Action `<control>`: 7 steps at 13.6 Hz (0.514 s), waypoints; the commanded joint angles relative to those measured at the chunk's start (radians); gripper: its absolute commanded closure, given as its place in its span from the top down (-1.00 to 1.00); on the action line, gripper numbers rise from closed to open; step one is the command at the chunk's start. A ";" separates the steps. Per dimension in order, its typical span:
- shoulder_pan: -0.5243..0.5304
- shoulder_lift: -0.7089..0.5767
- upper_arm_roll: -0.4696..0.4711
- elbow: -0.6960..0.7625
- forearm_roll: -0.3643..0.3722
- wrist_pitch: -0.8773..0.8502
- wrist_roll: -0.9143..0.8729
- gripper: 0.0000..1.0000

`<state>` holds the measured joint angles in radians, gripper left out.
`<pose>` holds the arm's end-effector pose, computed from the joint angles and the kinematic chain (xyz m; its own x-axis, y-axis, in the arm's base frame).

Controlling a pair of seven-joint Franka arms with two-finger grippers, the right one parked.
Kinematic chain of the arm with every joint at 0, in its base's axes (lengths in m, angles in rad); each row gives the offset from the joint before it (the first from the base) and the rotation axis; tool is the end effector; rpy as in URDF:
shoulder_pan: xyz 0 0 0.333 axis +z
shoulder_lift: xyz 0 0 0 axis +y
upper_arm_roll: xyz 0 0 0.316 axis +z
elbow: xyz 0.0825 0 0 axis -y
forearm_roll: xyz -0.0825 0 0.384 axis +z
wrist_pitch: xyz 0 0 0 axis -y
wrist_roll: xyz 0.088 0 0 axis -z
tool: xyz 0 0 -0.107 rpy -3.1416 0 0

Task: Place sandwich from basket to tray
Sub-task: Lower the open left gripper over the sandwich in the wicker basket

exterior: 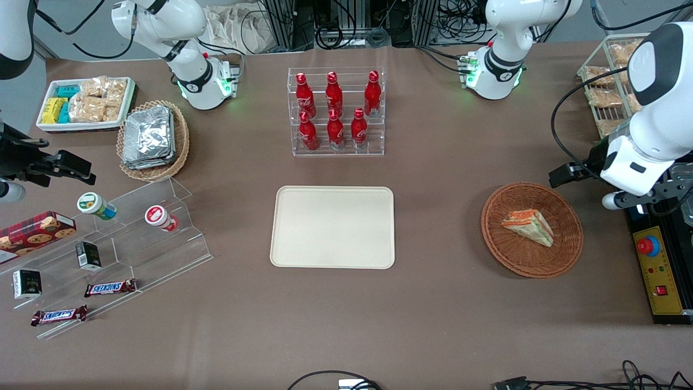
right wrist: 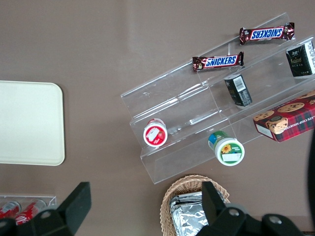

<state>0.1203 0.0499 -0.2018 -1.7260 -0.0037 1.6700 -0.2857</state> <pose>0.5652 -0.0444 0.5319 0.9737 0.2028 -0.1043 0.2022 -0.9792 -0.0164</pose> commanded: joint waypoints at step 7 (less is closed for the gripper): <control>0.006 0.126 0.005 0.016 0.025 0.009 -0.188 1.00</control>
<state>0.1246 0.1315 -0.1929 -1.7218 0.0030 1.6709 -0.3741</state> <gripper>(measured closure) 0.000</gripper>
